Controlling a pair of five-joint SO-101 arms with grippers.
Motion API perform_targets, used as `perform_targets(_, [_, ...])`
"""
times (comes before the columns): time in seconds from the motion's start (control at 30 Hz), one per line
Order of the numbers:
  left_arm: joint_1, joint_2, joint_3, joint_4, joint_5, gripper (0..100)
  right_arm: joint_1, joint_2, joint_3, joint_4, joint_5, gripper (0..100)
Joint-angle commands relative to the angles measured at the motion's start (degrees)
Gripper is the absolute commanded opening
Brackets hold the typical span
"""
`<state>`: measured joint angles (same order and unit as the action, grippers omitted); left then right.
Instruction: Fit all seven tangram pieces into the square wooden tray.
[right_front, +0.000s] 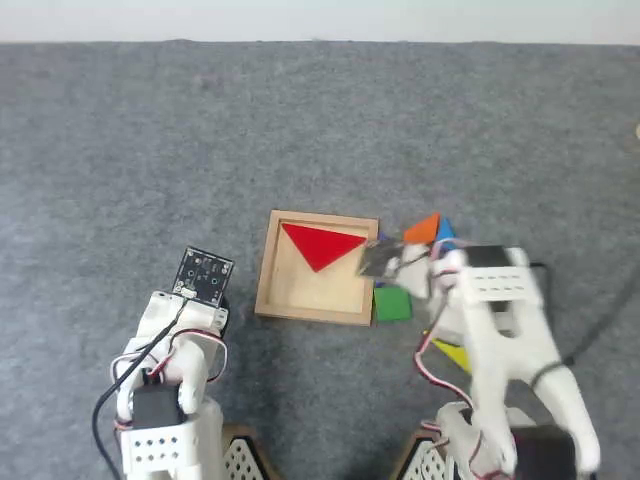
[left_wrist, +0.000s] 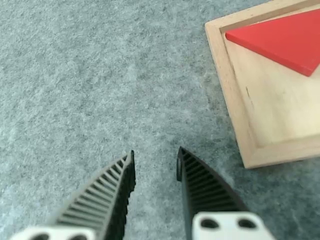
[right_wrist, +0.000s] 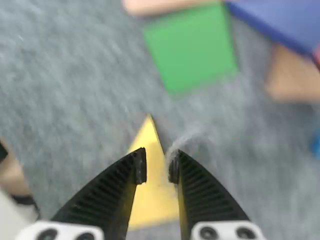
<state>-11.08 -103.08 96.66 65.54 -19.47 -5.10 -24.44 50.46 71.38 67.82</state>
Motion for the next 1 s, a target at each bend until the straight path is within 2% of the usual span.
perform_targets(0.0, [-0.18,-0.7,-0.22,0.09,-0.53,14,5.41,-7.52,-4.4,8.75,5.1,14.0])
perform_targets(0.17, [-0.18,-0.7,-0.22,0.09,-0.53,14,5.32,-12.0,-0.7,14.02,10.46,19.4])
perform_targets(0.47, [-0.35,-0.7,-0.22,0.09,-0.53,14,-5.93,-12.09,16.97,5.05,7.03,19.5])
perform_targets(0.53, [-0.35,-0.7,-0.22,0.09,-0.53,14,-6.55,-12.09,18.37,2.59,5.27,19.5])
perform_targets(0.67, [-0.44,-0.7,-0.22,0.18,-0.53,14,-2.33,-12.09,18.29,-3.03,4.4,19.6])
perform_targets(0.97, [-0.44,-0.7,-0.22,0.18,-0.53,14,12.62,-12.0,18.2,-22.11,4.48,19.7])
